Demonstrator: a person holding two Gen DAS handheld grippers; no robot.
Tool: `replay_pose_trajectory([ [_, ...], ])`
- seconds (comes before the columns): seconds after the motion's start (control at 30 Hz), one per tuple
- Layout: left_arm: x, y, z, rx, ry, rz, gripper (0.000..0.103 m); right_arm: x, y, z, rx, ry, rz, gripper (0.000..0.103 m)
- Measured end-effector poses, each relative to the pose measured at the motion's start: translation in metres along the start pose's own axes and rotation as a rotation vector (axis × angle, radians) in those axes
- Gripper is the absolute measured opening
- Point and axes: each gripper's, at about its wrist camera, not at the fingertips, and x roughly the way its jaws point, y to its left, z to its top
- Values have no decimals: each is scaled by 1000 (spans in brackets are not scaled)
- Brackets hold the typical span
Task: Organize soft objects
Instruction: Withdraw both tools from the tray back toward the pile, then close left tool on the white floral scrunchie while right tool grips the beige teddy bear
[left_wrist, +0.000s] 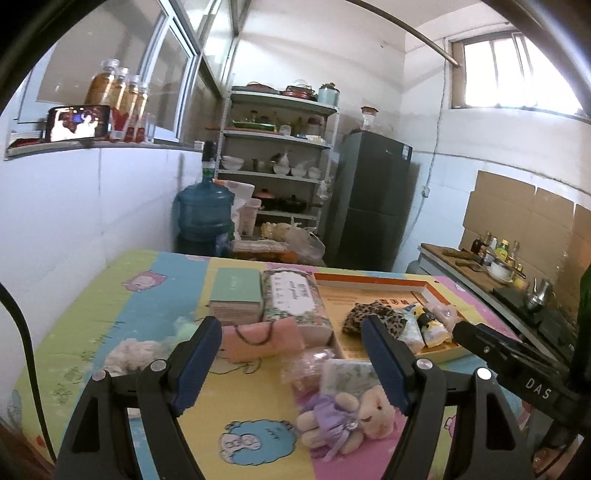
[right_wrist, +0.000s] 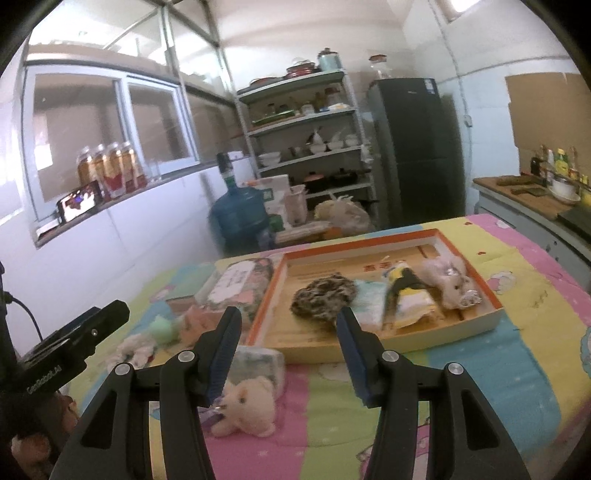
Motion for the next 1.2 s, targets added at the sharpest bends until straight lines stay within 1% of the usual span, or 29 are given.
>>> replay_pose_trajectory([
  [0.07,-5,5,-1,-1,-8,5,78,1,8,-1,-11,4,9,56],
  [0.13,-11,11,-1,-1,-21,15,78,1,16,-2,-23,8,17,61],
  [0.47,-32,33,-7,-21,-46,49,78,-1,47,-7,-87,24,55,61],
  [0.57,-36,38,-8,-29,-52,55,78,0,56,-10,-108,34,59,67],
  [0.63,-39,41,-9,-32,-56,58,77,-1,60,-11,-119,37,64,72],
  [0.87,-45,51,-13,-46,-60,64,77,-3,76,-15,-159,38,67,74],
  [1.2,-51,65,-20,-67,-66,82,78,1,88,-20,-179,53,68,74],
])
